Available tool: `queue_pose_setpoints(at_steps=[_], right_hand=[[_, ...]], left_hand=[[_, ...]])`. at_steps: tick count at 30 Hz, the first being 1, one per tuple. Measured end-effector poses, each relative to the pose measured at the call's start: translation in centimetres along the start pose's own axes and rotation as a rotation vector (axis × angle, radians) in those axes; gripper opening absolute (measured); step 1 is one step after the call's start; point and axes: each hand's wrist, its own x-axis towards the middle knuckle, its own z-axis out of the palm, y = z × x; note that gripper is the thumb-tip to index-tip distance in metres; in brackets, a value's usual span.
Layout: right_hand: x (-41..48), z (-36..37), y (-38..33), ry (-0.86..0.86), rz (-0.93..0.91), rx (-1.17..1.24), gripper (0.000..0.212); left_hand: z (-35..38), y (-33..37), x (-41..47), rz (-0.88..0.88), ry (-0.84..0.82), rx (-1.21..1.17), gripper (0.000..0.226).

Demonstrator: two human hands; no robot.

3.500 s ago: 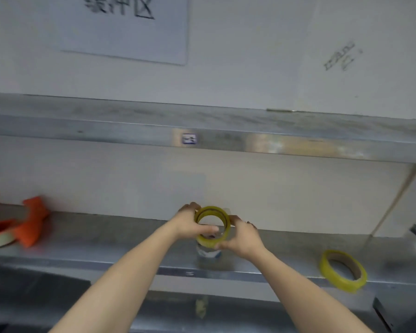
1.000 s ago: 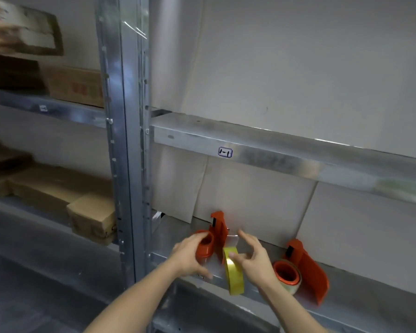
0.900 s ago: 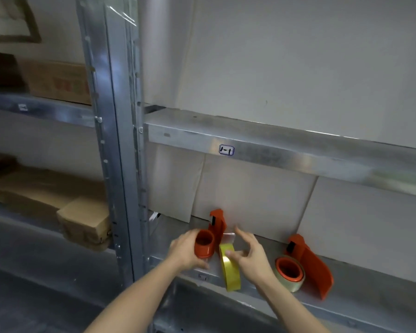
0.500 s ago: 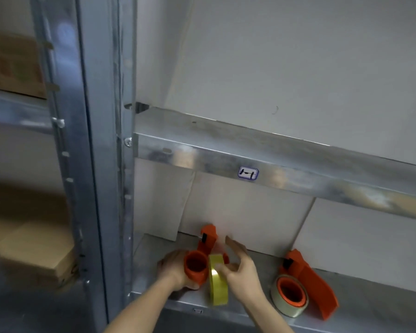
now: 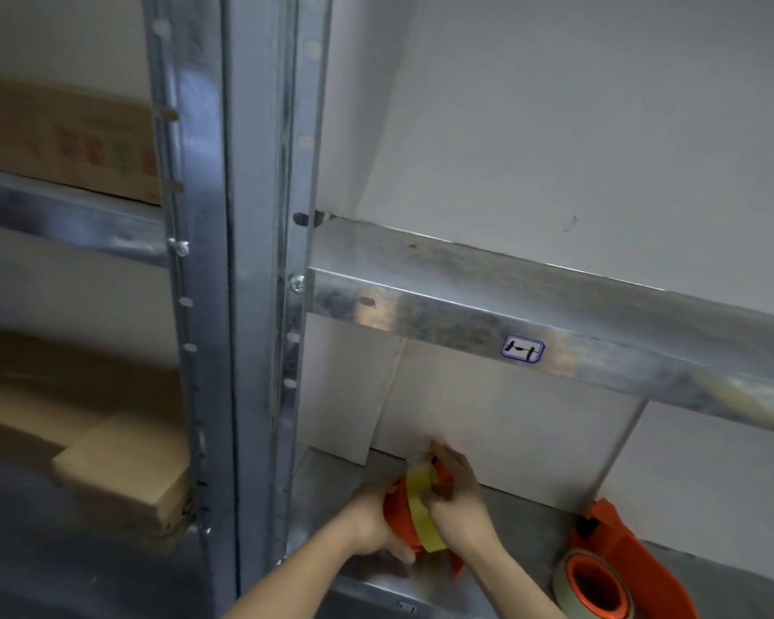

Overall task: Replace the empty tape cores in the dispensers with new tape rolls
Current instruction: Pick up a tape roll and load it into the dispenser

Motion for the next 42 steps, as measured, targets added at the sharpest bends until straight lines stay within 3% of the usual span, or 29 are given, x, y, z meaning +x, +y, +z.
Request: queue_pose_setpoints(at_steps=[6,10,14,21,26,31,38,42], right_hand=[[0.9,-1.3,0.0,-0.107,0.005,-0.035,0.062],[0.9,-2.0,0.2,-0.119,-0.003,-0.028,0.058],[0.2,-2.6,0.4,-0.118,-0.050,-0.065,0.060],[0.0,-3.5,0.7,-0.130,-0.041,-0.058,0.060],[-0.2,-3.9,0.8,-0.094,-0.090,-0.083,0.051],[0.0,-4.5,1.4,-0.044,-0.043,0.033,0.046],[-0.3,-5.1,2.9,-0.041,0.085,0.118,0.057],[-0.2,-5.0,3.9,-0.062,0.131,0.130,0.061]], left_hand=[[0.0,0.9,-1.1,0.035,-0.003,-0.215,0.073],[0.7,1.6,-1.1,0.049,0.070,-0.335,0.095],[1.5,2.0,-0.8,0.039,0.100,-0.331,0.076],[1.8,2.8,-1.0,-0.038,0.082,-0.425,0.069],[2.1,3.6,-1.5,-0.066,0.100,-0.384,0.069],[1.9,4.0,-2.0,-0.068,0.058,-0.176,0.085],[3.3,4.6,-2.7,-0.053,0.105,-0.152,0.052],[3.4,4.3,-3.2,-0.033,0.110,-0.140,0.048]])
